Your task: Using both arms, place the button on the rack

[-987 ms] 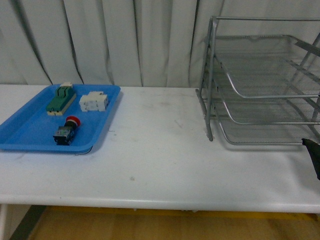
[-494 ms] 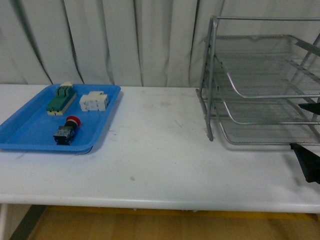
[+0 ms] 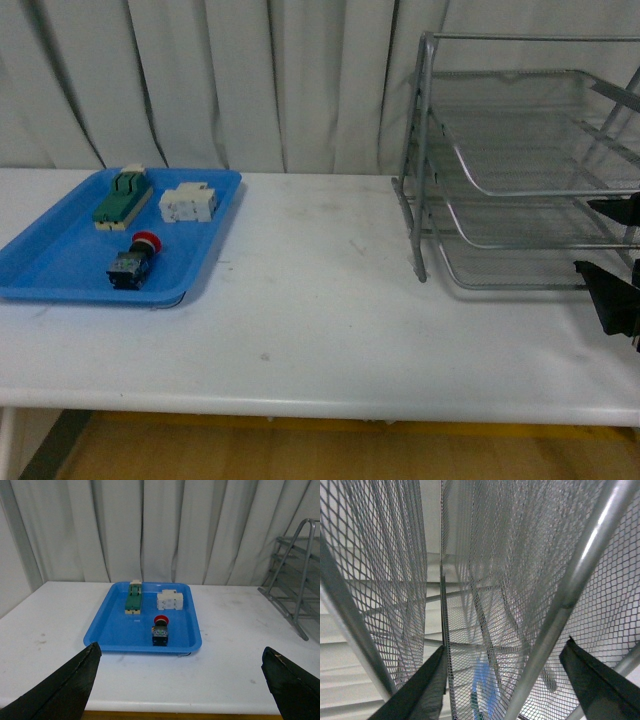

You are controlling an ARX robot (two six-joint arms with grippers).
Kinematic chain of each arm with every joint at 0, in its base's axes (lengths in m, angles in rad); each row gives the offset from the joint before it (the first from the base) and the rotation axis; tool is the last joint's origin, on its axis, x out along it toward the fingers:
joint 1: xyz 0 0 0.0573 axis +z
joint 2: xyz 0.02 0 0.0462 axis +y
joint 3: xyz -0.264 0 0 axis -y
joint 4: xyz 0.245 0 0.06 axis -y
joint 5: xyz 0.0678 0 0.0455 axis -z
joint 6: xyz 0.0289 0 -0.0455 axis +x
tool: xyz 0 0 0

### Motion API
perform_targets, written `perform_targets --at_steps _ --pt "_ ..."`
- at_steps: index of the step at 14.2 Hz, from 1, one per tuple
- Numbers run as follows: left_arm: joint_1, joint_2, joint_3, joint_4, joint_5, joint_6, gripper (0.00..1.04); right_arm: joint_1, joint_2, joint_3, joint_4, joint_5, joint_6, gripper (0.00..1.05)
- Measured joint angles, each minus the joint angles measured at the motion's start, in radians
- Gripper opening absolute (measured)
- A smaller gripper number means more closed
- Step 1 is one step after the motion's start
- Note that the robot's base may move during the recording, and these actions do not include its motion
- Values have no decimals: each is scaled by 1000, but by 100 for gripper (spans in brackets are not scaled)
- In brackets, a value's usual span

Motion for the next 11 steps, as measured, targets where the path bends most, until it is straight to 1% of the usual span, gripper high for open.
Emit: perform_targets --at_steps 3,6,7,11 --pt "0 0 0 0 0 0 98 0 16 22 -2 1 -24 43" --pt "0 0 0 0 0 0 98 -2 20 19 -11 2 -15 7" --pt "0 0 0 0 0 0 98 -6 26 16 -3 0 13 5" --pt "0 0 0 0 0 0 98 -25 3 -70 18 -24 34 5"
